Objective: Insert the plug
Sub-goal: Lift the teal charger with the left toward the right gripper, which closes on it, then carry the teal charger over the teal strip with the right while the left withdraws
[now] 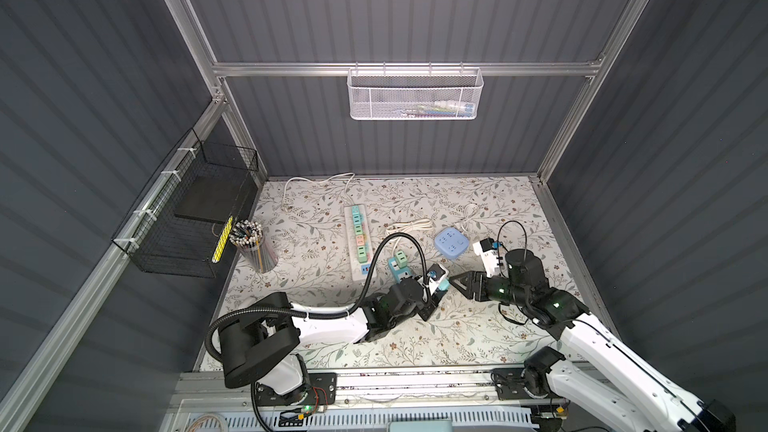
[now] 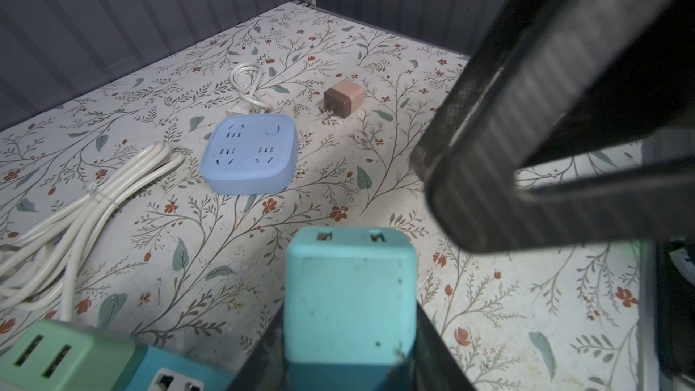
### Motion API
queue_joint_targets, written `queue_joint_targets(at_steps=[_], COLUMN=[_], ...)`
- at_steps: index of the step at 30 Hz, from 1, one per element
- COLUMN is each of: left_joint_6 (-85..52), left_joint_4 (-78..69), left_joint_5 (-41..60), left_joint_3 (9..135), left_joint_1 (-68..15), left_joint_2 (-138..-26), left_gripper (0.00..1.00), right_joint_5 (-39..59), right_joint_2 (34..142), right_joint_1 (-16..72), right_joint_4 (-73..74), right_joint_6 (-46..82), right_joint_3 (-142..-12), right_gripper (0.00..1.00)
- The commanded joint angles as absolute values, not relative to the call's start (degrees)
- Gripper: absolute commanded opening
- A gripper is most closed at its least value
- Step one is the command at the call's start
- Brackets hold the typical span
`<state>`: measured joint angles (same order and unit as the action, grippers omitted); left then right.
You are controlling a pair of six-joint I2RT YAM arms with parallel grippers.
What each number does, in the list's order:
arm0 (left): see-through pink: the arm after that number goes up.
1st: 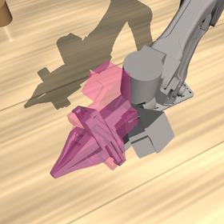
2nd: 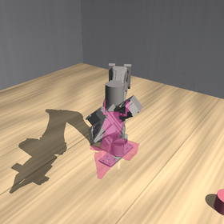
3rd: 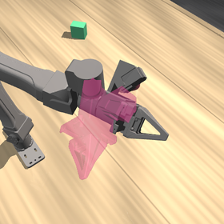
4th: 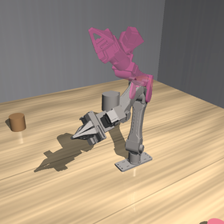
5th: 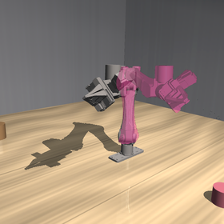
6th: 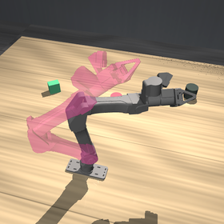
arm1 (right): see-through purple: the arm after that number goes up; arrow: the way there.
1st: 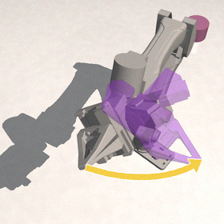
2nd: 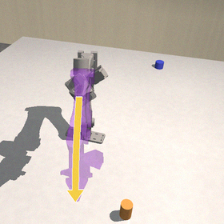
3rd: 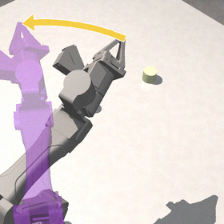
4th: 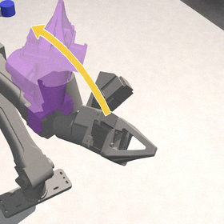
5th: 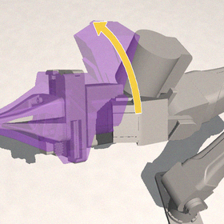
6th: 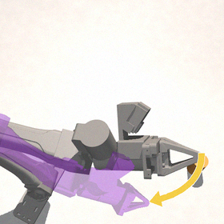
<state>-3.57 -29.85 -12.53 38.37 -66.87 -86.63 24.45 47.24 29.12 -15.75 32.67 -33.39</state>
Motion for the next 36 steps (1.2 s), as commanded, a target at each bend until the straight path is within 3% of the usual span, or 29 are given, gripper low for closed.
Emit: queue_joint_targets(at_steps=[1, 9, 15, 17, 20, 24, 27, 29, 32, 36], left_joint_6=[-2.90, -3.30, -3.08, -3.17, -3.92, -6.53, -10.94, -18.75, -34.67, -53.54], left_joint_4=[-31.61, -31.22, -30.93, -31.11, -30.44, -30.12, -29.93, -28.10, -13.99, 5.94], left_joint_5=[-10.19, -10.56, -10.87, -11.56, -14.10, -22.11, -33.37, -46.73, -63.44, -70.00], left_joint_3=[38.09, 37.08, 36.57, 36.26, 35.87, 32.92, 28.14, 23.98, 20.50, 19.05], left_joint_1=[-66.71, -66.71, -66.71, -66.71, -66.71, -66.70, -66.70, -66.62, -66.61, -66.53], left_joint_2=[-84.30, -81.45, -81.14, -80.81, -79.73, -75.11, -67.57, -60.53, -50.89, -38.73], left_gripper=[0.15, 0.16, 0.18, 0.25, 0.55, 0.79, 0.83, 0.86, 0.93, 1.00], right_joint_5=[25.73, 27.00, 27.98, 29.07, 26.99, 21.29, 13.56, 9.25, 3.56, -0.04], right_joint_2=[49.37, 54.26, 55.80, 56.23, 55.85, 54.77, 55.25, 56.83, 60.55, 67.78], right_joint_1=[30.06, 31.44, 32.01, 32.26, 33.28, 34.53, 36.68, 38.81, 43.01, 46.08], right_joint_4=[-12.24, -9.70, -5.69, -4.69, -4.53, -5.34, -5.04, -3.40, 0.01, 5.19], right_joint_6=[31.83, 31.99, 33.02, 33.55, 33.42, 33.07, 32.61, 33.05, 31.08, 29.84], right_joint_3=[-35.07, -35.60, -34.89, -35.31, -35.85, -36.29, -36.37, -36.12, -36.19, -37.30], right_gripper=[0.54, 0.51, 0.33, 0.27, 0.24, 0.21, 0.20, 0.19, 0.19, 0.17])
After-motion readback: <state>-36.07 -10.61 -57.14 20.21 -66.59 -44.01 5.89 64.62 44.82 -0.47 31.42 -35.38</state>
